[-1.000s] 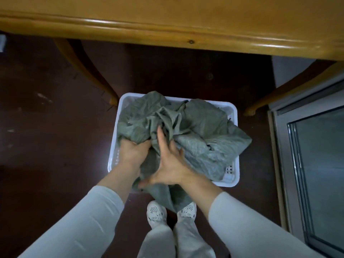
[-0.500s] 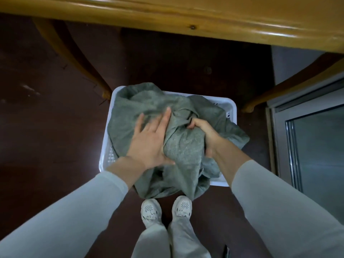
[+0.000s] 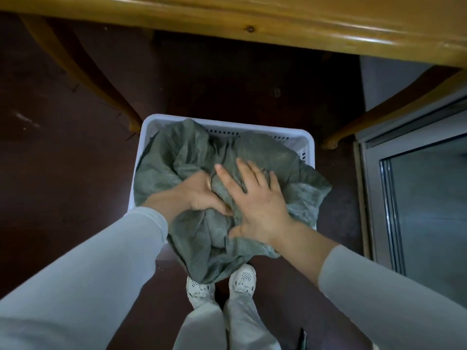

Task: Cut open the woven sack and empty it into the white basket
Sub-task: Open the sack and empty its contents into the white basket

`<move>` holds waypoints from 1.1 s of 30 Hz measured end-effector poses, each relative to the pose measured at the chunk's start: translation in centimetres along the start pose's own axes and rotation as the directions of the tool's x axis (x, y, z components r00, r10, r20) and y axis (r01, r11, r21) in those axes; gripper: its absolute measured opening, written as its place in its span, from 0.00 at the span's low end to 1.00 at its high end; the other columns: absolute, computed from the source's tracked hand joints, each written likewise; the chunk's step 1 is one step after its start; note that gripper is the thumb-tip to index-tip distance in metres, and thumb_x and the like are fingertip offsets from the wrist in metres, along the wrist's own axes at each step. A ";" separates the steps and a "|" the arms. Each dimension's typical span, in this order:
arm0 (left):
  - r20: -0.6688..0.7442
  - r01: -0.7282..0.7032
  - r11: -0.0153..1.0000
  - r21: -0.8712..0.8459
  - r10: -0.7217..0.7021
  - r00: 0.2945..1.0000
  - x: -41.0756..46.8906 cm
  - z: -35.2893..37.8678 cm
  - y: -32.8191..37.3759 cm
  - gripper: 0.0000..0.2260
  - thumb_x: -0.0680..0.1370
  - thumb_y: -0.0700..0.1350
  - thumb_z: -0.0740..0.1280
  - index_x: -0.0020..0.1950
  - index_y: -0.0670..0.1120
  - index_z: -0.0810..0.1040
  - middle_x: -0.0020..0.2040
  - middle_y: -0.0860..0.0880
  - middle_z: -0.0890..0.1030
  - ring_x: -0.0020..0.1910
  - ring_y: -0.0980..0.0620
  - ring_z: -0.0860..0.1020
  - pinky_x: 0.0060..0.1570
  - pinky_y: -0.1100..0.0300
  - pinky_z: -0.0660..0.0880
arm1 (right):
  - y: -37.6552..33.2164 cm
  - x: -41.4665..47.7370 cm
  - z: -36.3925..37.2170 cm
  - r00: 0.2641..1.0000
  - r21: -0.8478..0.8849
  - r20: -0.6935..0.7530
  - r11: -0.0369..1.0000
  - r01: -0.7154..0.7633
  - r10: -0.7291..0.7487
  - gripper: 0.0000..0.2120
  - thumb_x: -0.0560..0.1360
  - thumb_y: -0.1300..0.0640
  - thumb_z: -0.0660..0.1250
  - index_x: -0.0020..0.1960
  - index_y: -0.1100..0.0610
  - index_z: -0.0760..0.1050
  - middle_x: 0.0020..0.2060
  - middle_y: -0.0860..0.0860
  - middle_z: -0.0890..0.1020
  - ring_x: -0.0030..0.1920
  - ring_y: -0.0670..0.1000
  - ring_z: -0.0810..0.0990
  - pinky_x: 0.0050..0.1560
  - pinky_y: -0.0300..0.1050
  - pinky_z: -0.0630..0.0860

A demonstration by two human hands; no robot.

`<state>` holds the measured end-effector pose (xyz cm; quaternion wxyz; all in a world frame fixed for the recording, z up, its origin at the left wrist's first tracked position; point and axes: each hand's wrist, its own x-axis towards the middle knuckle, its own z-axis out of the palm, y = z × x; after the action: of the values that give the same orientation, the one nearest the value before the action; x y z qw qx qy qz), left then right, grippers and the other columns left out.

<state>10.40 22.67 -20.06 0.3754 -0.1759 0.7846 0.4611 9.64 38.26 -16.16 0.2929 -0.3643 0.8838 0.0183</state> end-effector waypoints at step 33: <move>-0.096 -0.110 0.047 -0.993 0.232 0.968 -7.7 -0.1 9.3 0.36 0.73 0.71 0.48 0.42 0.47 0.87 0.45 0.45 0.86 0.43 0.48 0.85 0.44 0.52 0.80 | 2.0 -7.0 -19.4 0.725 0.514 -0.634 0.847 0.134 0.269 0.36 0.59 0.57 0.73 0.65 0.41 0.71 0.57 0.46 0.82 0.61 0.50 0.78 0.61 0.55 0.75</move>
<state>9.60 26.81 -8.75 0.1323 -0.2686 0.2570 0.9188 2.53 39.38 3.28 0.0329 -0.2163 0.9112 -0.3489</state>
